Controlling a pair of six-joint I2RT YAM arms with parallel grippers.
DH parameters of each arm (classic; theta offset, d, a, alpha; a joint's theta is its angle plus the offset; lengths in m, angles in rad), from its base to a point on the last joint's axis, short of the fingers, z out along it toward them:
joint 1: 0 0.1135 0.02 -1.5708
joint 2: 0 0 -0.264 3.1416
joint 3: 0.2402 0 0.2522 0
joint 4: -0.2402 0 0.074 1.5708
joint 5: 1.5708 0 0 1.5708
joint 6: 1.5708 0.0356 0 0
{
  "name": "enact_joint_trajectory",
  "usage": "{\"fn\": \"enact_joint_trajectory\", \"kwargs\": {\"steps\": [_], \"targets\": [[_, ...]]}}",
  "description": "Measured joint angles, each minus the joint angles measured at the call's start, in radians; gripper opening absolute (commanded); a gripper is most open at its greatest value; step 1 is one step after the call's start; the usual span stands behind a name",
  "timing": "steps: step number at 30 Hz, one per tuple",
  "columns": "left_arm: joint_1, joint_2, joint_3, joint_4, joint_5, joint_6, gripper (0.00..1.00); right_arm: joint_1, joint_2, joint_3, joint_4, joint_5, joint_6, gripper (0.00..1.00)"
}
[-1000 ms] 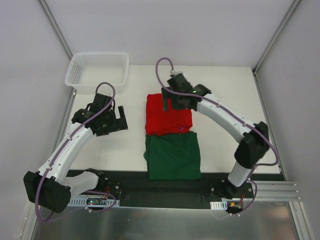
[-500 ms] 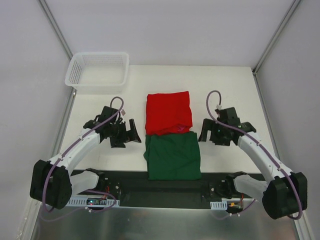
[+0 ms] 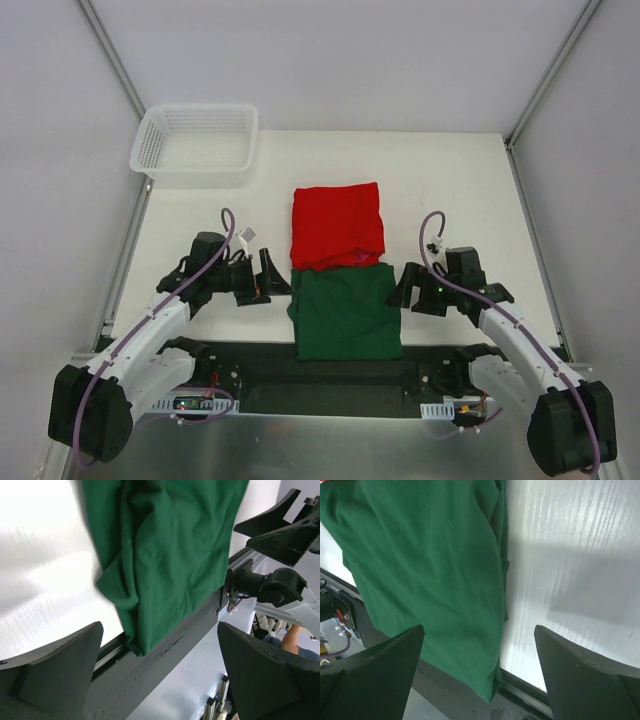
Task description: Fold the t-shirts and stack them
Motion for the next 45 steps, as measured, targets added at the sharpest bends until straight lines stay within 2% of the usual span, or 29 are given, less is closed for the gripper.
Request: {"fn": "enact_joint_trajectory", "kwargs": {"steps": [10, 23, 28, 34, 45], "targets": [[-0.061, 0.025, -0.079, 0.015, -0.055, -0.062, 0.99, -0.006, 0.047, -0.088, 0.140, -0.050, 0.021, 0.96], [-0.103, 0.216, -0.127, 0.187, -0.082, -0.122, 0.99, -0.006, 0.182, -0.112, 0.388, -0.141, 0.087, 0.96], [-0.123, 0.293, -0.126, 0.309, -0.055, -0.153, 0.99, 0.005, 0.194, -0.106, 0.394, -0.137, 0.092, 0.96], [-0.153, 0.360, -0.119, 0.412, -0.039, -0.173, 0.99, 0.071, 0.175, -0.090, 0.356, -0.061, 0.098, 0.96], [-0.210, 0.382, -0.118, 0.482, -0.054, -0.198, 0.99, 0.185, 0.196, -0.087, 0.386, 0.006, 0.163, 0.96]]}}
